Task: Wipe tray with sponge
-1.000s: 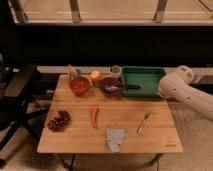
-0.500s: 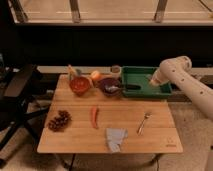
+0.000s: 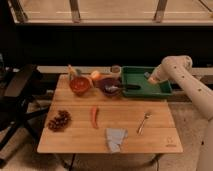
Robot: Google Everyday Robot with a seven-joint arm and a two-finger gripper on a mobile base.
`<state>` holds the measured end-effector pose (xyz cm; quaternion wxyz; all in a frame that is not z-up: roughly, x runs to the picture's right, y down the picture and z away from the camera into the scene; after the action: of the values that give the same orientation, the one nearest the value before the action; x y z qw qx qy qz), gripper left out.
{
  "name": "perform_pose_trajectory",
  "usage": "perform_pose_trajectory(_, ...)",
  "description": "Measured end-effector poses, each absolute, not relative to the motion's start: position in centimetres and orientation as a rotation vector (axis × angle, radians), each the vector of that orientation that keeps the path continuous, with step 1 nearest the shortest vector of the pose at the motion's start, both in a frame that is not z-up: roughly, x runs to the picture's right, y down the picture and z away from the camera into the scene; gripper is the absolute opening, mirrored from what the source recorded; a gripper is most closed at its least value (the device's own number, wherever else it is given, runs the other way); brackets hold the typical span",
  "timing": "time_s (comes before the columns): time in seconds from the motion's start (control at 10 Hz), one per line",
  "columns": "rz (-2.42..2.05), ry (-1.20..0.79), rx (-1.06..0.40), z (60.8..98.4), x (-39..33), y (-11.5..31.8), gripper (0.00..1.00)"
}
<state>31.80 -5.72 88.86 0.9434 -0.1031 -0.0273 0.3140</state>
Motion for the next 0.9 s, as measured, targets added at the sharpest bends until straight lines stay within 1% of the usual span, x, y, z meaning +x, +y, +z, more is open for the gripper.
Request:
perform_pose_trajectory(0.2,0.634,-0.054,-0.235,90.5,32.1,-5.4,0.0)
perform_pose_trajectory(0.4,0.612,-0.051,-0.253,93.0,31.9,-5.8,0.0)
perform_pose_trajectory(0.6,0.592,-0.039,-0.257,94.0,32.1,-6.0,0.0)
perform_pose_trajectory(0.9,0.567,-0.011,-0.301,96.4,32.4,-5.1,0.0)
